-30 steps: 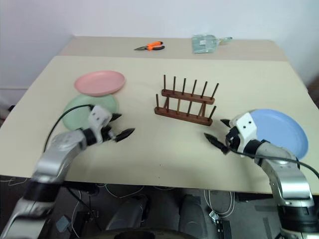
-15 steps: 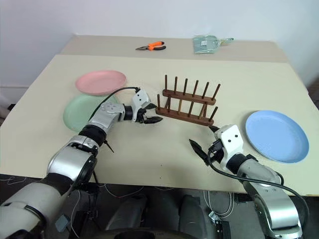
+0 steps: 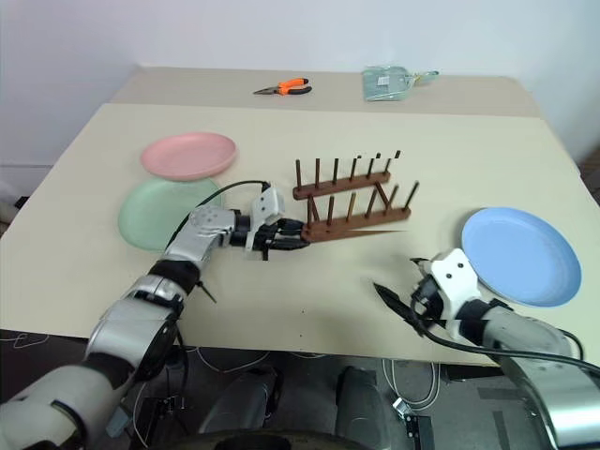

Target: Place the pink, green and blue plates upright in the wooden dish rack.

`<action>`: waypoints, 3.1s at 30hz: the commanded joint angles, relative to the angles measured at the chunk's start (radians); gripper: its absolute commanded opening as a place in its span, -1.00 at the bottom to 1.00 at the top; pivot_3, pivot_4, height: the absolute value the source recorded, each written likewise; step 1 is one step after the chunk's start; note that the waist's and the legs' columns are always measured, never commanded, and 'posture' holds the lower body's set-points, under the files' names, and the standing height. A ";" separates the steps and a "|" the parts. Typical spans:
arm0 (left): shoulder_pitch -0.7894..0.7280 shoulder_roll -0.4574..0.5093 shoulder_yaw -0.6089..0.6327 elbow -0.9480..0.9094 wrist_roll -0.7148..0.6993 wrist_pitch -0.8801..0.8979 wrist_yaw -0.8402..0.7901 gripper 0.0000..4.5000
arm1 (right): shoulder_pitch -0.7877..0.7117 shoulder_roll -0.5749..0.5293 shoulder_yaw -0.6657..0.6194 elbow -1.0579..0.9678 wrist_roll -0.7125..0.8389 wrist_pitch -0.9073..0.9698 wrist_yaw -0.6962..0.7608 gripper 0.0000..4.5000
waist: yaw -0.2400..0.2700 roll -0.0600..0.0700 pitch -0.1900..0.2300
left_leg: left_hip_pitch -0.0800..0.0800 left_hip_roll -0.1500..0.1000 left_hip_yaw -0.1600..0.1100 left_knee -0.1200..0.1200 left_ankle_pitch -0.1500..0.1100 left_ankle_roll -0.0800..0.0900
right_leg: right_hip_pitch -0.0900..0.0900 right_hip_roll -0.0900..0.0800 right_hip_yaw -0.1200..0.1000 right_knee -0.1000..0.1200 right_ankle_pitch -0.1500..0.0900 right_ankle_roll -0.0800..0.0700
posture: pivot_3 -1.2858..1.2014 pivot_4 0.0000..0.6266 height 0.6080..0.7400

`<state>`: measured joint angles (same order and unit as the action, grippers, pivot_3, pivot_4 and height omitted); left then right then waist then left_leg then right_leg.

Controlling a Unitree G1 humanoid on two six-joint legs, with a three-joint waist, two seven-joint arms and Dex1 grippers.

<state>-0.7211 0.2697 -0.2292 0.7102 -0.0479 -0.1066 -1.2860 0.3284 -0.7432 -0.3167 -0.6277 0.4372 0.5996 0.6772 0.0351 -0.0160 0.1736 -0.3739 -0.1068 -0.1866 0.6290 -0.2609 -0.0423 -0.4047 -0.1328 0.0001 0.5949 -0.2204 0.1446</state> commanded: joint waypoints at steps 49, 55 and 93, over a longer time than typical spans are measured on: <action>0.090 -0.006 0.454 -0.707 -0.263 0.585 0.891 1.00 | -0.440 0.120 0.288 0.282 -0.245 -0.162 -0.008 0.90 | -0.020 0.001 -0.001 | 0.000 0.001 -0.001 0.002 0.001 -0.002 | -0.001 0.001 0.000 0.002 0.002 -0.002 | 0.03 -0.52 1.00; -0.042 -0.045 0.745 -0.731 -0.209 0.789 1.445 1.00 | -0.483 0.130 0.305 0.315 -0.254 -0.177 0.001 0.90 | -0.026 0.000 -0.001 | 0.001 0.000 0.001 0.000 0.001 -0.002 | 0.000 0.000 0.001 0.000 0.002 0.001 | 0.03 -0.52 1.00; -0.147 -0.232 0.433 -0.863 -0.694 1.033 1.292 -0.94 | -0.898 0.021 0.552 0.396 -0.715 -0.515 -0.130 1.00 | -0.026 -0.011 0.004 | 0.000 0.000 0.003 0.001 0.002 -0.003 | -0.001 0.001 0.002 0.001 0.003 0.000 | 0.03 -0.52 1.00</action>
<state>-0.8343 0.0394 0.2057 -0.0927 -0.7128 0.9198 0.0003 -0.5406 -0.7243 0.2209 -0.2613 -0.2035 0.1432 0.5845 0.0093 -0.0273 0.1772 -0.3737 -0.1069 -0.1836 0.6303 -0.2590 -0.0457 -0.4062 -0.1322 0.0022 0.5957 -0.2167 0.1445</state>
